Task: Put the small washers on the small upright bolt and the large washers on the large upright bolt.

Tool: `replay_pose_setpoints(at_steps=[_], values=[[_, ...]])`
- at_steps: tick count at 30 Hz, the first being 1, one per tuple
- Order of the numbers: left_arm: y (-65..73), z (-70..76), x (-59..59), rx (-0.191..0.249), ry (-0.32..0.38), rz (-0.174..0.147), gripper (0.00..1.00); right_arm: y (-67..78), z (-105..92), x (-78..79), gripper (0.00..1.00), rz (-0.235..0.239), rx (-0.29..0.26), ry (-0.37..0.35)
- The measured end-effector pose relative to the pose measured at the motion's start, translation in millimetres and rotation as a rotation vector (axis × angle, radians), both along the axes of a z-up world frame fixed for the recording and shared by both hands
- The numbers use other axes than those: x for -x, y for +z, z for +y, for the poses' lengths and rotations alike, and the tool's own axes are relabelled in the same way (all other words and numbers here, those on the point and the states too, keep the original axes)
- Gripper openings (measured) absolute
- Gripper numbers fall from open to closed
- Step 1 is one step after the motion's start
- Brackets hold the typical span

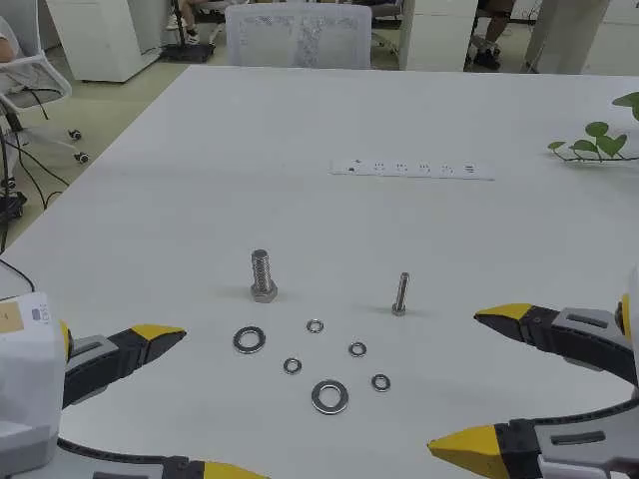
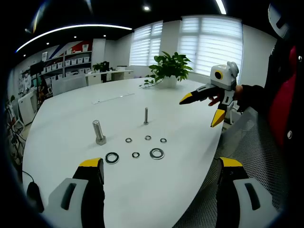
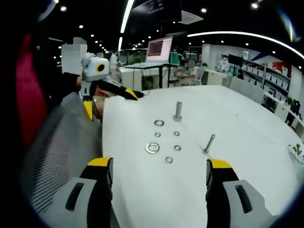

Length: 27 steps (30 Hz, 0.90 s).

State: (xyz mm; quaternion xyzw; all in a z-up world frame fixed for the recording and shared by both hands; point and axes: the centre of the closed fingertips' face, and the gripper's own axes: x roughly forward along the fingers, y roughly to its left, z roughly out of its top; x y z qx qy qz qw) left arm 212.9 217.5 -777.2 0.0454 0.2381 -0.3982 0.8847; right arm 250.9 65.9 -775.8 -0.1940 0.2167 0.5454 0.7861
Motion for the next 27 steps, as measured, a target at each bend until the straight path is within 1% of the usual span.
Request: replay_pose_setpoints(at_steps=[3, 7, 14, 17, 20, 23, 27], values=[[3.4, -2.0, -0.2, 0.002, -0.005, -0.009, 1.0, -0.1, -1.1, -2.2, 0.78, -0.005, 0.009, 0.0], [2.8, -2.0, -0.7, -0.002, -0.005, -0.008, 1.0, 0.5, -0.8, -2.7, 0.78, -0.005, 0.011, 0.002], [6.3, -6.8, -1.1, 0.008, -0.008, -0.014, 1.0, -0.3, -2.2, -2.0, 0.77, -0.006, 0.021, 0.004], [6.0, -8.3, -1.2, 0.005, -0.01, -0.016, 1.0, -1.0, -3.1, -2.0, 0.77, -0.007, 0.025, 0.003], [5.8, -9.7, -2.4, 0.012, -0.008, -0.017, 1.0, -2.1, -3.6, -1.8, 0.77, -0.006, 0.026, 0.003], [2.1, -10.9, -1.4, 0.008, -0.012, -0.005, 0.97, -3.7, -3.6, -1.4, 0.77, -0.003, 0.026, 0.001], [1.7, -13.1, 0.2, 0.007, -0.021, -0.007, 0.98, -6.2, -3.5, -0.1, 0.77, -0.001, 0.031, 0.003]])
